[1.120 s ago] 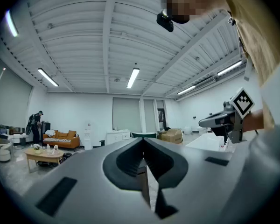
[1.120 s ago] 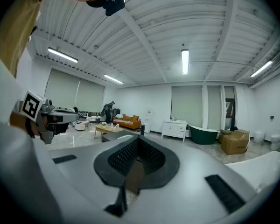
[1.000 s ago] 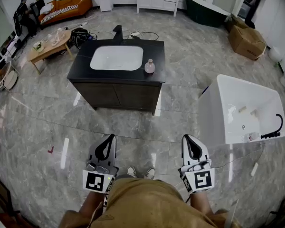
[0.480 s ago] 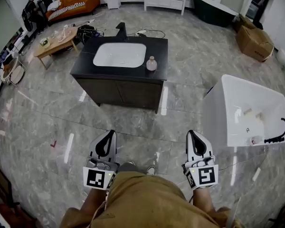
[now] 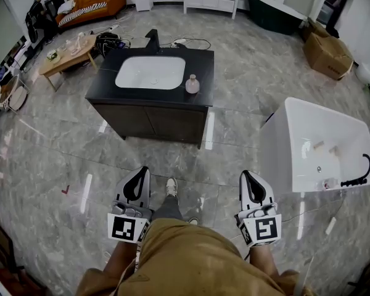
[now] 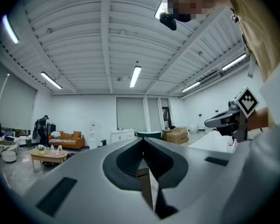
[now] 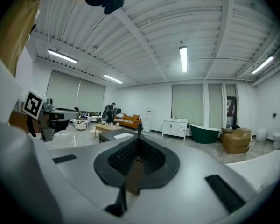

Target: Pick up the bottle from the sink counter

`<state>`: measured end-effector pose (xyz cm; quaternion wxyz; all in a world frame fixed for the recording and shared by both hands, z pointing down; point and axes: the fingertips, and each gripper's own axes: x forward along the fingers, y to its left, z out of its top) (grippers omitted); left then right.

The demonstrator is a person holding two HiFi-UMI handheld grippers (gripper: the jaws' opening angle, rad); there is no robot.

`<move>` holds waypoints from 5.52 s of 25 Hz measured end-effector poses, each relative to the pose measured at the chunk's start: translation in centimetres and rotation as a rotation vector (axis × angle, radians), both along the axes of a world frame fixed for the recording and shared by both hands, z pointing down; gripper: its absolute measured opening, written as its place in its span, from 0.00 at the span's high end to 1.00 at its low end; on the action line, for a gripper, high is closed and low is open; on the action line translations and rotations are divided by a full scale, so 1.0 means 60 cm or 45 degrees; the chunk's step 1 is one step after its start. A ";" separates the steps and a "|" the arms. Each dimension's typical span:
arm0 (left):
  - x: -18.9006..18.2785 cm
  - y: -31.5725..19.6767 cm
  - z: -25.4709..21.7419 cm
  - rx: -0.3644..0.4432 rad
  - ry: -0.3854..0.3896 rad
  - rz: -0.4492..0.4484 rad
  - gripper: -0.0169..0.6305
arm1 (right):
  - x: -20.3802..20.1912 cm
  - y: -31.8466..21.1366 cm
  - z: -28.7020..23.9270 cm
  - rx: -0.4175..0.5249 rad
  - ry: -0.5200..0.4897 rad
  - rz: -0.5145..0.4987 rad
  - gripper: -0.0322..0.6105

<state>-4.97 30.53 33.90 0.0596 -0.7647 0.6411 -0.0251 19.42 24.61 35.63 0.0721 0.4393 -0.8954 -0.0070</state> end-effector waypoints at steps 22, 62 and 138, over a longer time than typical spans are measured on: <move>-0.220 -0.363 0.051 -0.078 0.107 0.103 0.97 | -0.228 -0.332 -0.003 -0.067 0.142 0.062 0.95; -0.145 -0.686 0.124 -0.142 0.016 0.256 0.97 | -0.148 -0.520 -0.001 -0.094 0.124 0.266 0.95; 0.001 -0.968 0.441 -0.391 -0.089 0.400 0.78 | -0.021 -0.586 0.137 -0.328 0.215 0.436 0.95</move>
